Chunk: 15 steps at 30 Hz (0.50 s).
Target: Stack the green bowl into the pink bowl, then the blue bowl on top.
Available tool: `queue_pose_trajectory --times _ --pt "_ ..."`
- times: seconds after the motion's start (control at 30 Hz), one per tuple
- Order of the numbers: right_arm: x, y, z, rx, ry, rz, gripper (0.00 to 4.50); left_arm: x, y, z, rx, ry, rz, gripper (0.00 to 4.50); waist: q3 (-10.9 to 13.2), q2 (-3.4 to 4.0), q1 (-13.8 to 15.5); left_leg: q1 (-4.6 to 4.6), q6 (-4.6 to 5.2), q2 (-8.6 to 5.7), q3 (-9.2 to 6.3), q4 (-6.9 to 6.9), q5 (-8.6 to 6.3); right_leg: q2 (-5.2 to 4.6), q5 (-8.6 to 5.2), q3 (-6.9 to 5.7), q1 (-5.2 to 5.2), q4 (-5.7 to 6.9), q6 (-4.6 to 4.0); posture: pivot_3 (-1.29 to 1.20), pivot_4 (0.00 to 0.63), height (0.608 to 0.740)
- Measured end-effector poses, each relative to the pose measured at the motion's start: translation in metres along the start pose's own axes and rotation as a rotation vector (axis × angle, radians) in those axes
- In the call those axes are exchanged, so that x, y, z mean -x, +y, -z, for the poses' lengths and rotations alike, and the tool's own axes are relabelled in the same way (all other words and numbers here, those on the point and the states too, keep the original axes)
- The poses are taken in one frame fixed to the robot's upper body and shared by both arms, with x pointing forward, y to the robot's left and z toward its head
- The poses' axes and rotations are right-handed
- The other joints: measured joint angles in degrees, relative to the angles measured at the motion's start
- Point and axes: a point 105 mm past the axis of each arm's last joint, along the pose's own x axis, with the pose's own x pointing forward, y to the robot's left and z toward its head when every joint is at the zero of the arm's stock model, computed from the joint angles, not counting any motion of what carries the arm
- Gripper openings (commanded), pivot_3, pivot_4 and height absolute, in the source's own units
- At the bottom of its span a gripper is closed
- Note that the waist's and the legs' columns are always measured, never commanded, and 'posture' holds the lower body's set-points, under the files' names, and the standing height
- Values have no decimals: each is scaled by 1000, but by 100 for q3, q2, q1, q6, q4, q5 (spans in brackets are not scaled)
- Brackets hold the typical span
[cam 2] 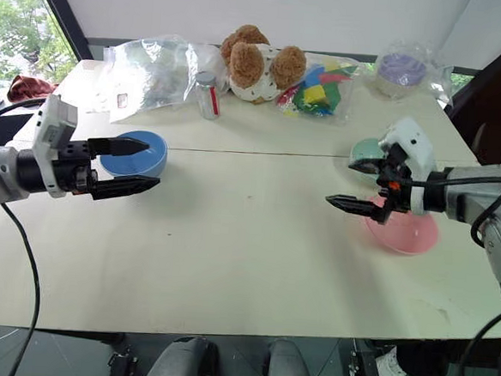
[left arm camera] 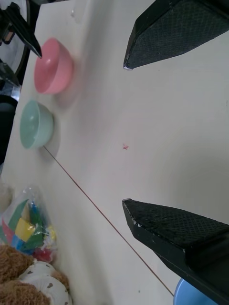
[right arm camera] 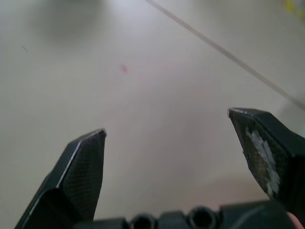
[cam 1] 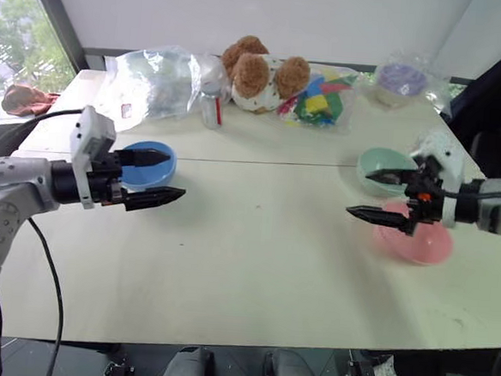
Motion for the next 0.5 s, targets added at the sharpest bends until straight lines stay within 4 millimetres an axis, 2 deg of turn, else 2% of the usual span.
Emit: queue_pose_trajectory --times 0.23,0.33,0.43,0.5 --pt "8 1 59 -119 203 71 4453 -6 3 3 -22 5 17 4500 0 0 -7 1 0 0 1 0 0 5 0 1 1 1 0 0 150 740" --pt "6 4 76 -151 243 85 4453 -11 2 8 -14 7 33 4500 0 0 -19 2 0 1 3 2 0 8 0 4 0 2 0 0 150 740" --pt "7 3 91 -164 290 106 3590 -13 1 8 -16 8 37 4500 0 0 -20 2 0 1 2 3 0 11 0 4 0 3 0 0 150 740" --pt "5 2 95 -167 294 107 2556 -13 2 9 -19 10 35 4500 0 0 -21 2 0 1 3 3 0 12 0 5 1 3 0 0 150 740"
